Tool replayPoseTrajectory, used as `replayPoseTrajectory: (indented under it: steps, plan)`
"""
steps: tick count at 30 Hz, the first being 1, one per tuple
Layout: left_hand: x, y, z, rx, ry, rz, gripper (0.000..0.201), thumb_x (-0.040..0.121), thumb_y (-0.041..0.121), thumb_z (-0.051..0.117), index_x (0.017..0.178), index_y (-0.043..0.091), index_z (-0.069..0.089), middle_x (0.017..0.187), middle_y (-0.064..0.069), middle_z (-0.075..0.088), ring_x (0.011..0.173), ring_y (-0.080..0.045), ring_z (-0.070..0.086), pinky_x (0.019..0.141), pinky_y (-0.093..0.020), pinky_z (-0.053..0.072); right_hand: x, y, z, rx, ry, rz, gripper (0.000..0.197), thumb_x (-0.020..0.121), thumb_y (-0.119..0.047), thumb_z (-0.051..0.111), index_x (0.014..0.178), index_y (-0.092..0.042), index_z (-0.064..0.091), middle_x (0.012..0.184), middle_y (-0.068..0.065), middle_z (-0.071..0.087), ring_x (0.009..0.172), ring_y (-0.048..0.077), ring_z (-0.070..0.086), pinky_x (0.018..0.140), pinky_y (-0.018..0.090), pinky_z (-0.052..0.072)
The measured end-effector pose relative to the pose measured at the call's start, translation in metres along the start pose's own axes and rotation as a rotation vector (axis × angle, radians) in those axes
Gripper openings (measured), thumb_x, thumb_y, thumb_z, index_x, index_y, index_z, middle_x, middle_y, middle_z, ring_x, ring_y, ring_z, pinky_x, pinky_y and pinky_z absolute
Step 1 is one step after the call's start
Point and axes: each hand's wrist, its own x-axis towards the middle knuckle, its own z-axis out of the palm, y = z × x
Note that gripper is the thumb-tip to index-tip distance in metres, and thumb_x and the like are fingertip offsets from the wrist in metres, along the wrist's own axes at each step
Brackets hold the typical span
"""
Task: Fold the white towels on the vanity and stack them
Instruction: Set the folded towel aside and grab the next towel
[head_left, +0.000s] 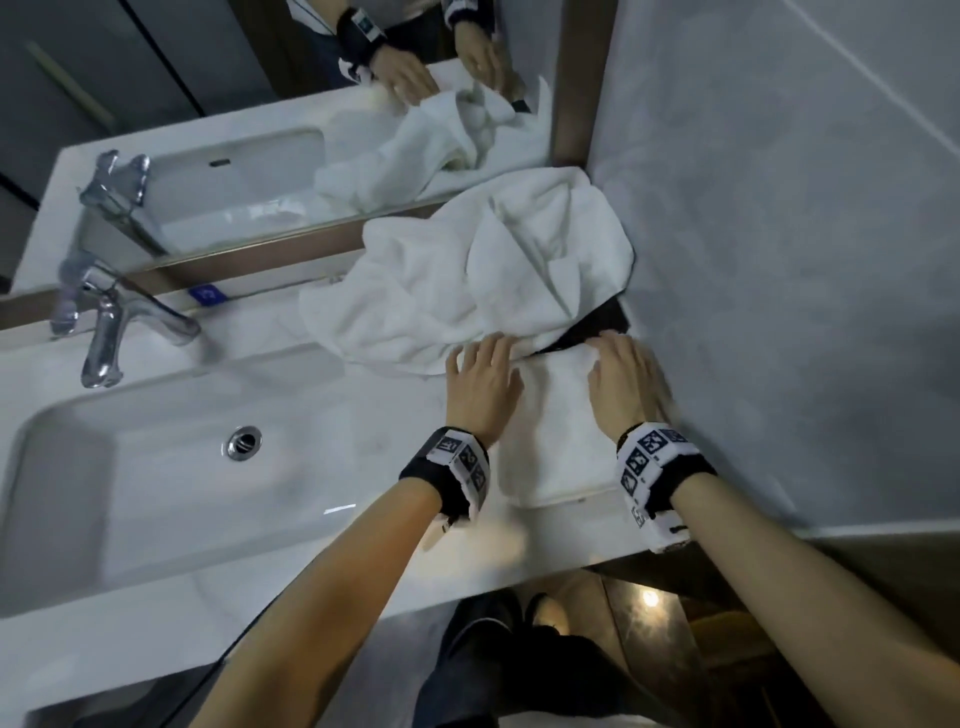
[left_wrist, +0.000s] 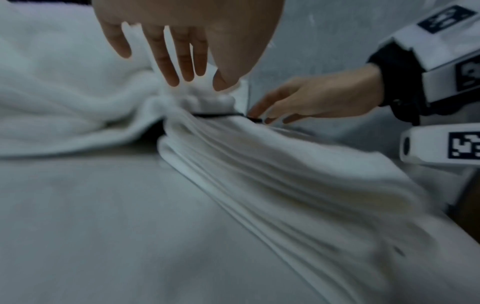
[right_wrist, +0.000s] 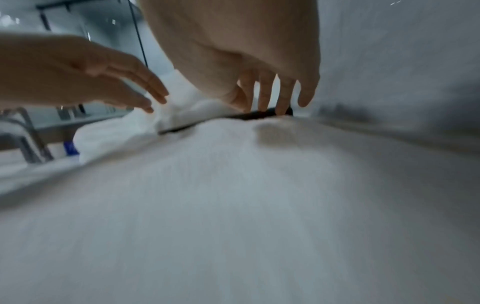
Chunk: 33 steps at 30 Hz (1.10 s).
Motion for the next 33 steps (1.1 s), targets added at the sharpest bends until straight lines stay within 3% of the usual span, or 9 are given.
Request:
replayPoseTrajectory:
  steps: [4,9,12,15,20,25,27,29,33]
  plan:
    - [0.034,-0.036,-0.037,-0.037,0.105,-0.01,0.036,0.091,0.022,0.047,0.126,0.015,0.05,0.129,-0.003,0.053,0.116,-0.026,0.05,0.096,-0.034,0.033,0.035,-0.025,-0.016,0.17,0.188,0.011,0.027,0.095,-0.011,0.046,0.117,-0.002,0.056,0.127,0.016,0.052,0.114,0.034,0.048,0.095,0.032,0.03]
    - [0.073,-0.091,-0.06,-0.075,0.146,-0.128,0.048,0.086,0.025,0.058,0.129,0.012,0.045,0.137,-0.005,0.046,0.125,-0.027,0.043,0.1,-0.037,0.034,0.081,-0.055,-0.021,0.25,-0.001,-0.015,0.045,0.091,-0.039,0.056,0.126,-0.012,0.053,0.141,0.008,0.04,0.13,0.029,0.035,0.103,0.039,0.035]
    - [0.094,-0.125,-0.065,-0.143,0.017,-0.255,0.083,0.078,0.039,0.07,0.143,0.009,0.028,0.154,-0.009,0.026,0.143,-0.027,0.024,0.113,-0.044,0.024,0.102,-0.069,-0.019,0.178,-0.133,-0.008,0.058,0.084,-0.053,0.059,0.125,-0.014,0.052,0.149,0.005,0.032,0.137,0.029,0.027,0.109,0.045,0.032]
    - [0.116,-0.146,-0.069,-0.228,-0.135,-0.366,0.112,0.068,0.06,0.071,0.149,0.011,0.011,0.159,-0.009,0.01,0.148,-0.027,0.009,0.118,-0.052,0.015,0.119,-0.085,-0.015,0.187,-0.204,0.016,0.072,0.08,-0.055,0.063,0.133,-0.009,0.044,0.148,0.008,0.032,0.134,0.031,0.032,0.11,0.042,0.03]
    - [0.141,-0.16,-0.07,-0.524,-0.222,-0.484,0.115,0.061,0.061,0.076,0.145,0.013,0.014,0.149,-0.009,0.036,0.139,-0.029,0.034,0.115,-0.049,0.023,0.137,-0.099,-0.009,0.251,-0.3,0.067,0.081,0.079,-0.053,0.066,0.142,-0.014,0.033,0.144,0.011,0.042,0.132,0.029,0.04,0.103,0.037,0.034]
    - [0.146,-0.164,-0.062,-0.625,-0.269,-0.513,0.08,0.076,0.037,0.075,0.136,0.006,0.032,0.136,-0.014,0.05,0.125,-0.029,0.047,0.099,-0.035,0.039,0.141,-0.102,-0.006,0.287,-0.367,0.073,0.079,0.086,-0.041,0.063,0.147,-0.008,0.026,0.152,0.01,0.034,0.14,0.027,0.032,0.112,0.037,0.029]
    - [0.142,-0.165,-0.061,-0.69,-0.181,-0.473,0.046,0.085,0.026,0.066,0.121,0.009,0.042,0.116,-0.014,0.056,0.107,-0.027,0.053,0.08,-0.024,0.039,0.141,-0.104,-0.006,0.352,-0.342,0.074,0.074,0.089,-0.035,0.061,0.147,-0.01,0.023,0.15,0.011,0.036,0.139,0.028,0.033,0.112,0.037,0.03]
    - [0.135,-0.166,-0.067,-0.765,-0.037,-0.453,0.024,0.091,0.02,0.056,0.108,0.013,0.041,0.1,-0.008,0.052,0.087,-0.022,0.051,0.063,-0.017,0.034,0.141,-0.106,-0.011,0.474,-0.256,0.065,0.068,0.091,-0.028,0.059,0.147,-0.013,0.023,0.146,0.008,0.04,0.136,0.026,0.037,0.107,0.027,0.031]
    - [0.123,-0.161,-0.09,-0.989,0.124,-0.434,0.025,0.093,0.015,0.048,0.117,0.013,0.041,0.091,0.005,0.053,0.084,-0.016,0.053,0.073,-0.022,0.045,0.143,-0.115,-0.036,0.618,-0.054,0.018,0.041,0.09,-0.026,0.059,0.125,-0.011,0.043,0.114,-0.007,0.051,0.115,0.017,0.049,0.079,0.009,0.031]
